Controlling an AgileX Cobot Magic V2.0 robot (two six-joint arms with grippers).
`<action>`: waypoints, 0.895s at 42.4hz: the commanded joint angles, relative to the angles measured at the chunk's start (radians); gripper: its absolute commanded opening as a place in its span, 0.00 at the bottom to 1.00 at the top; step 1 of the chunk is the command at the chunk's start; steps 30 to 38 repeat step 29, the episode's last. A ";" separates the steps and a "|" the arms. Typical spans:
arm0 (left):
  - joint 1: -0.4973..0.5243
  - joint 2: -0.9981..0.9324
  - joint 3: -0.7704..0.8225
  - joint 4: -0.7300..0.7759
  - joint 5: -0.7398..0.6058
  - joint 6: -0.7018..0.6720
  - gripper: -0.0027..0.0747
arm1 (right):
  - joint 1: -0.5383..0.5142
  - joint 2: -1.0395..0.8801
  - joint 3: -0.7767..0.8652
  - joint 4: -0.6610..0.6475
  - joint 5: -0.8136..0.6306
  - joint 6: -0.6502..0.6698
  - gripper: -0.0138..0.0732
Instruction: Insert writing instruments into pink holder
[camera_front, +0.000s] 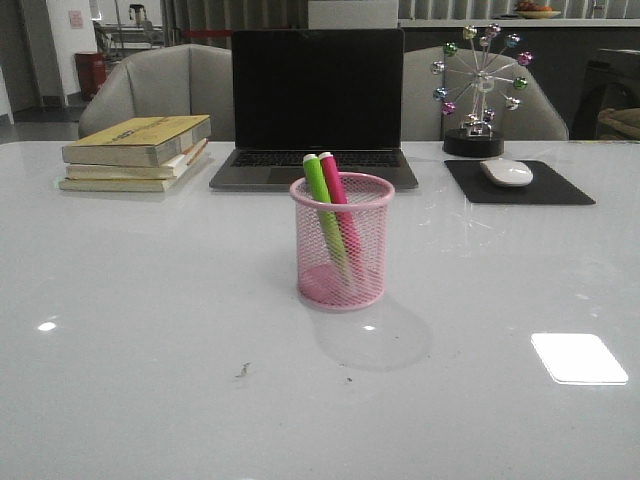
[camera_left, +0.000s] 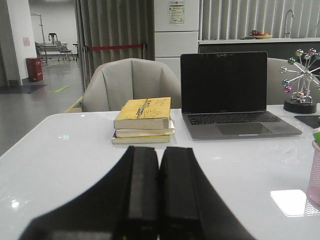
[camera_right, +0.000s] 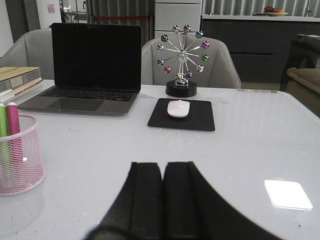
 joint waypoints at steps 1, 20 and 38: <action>0.003 -0.019 0.004 0.000 -0.088 -0.008 0.15 | -0.006 -0.020 -0.003 0.005 -0.093 -0.006 0.22; 0.003 -0.019 0.004 0.000 -0.088 -0.008 0.15 | -0.034 -0.020 -0.003 0.005 -0.093 -0.006 0.22; 0.003 -0.019 0.004 0.000 -0.088 -0.008 0.15 | -0.034 -0.020 -0.003 0.005 -0.093 -0.006 0.22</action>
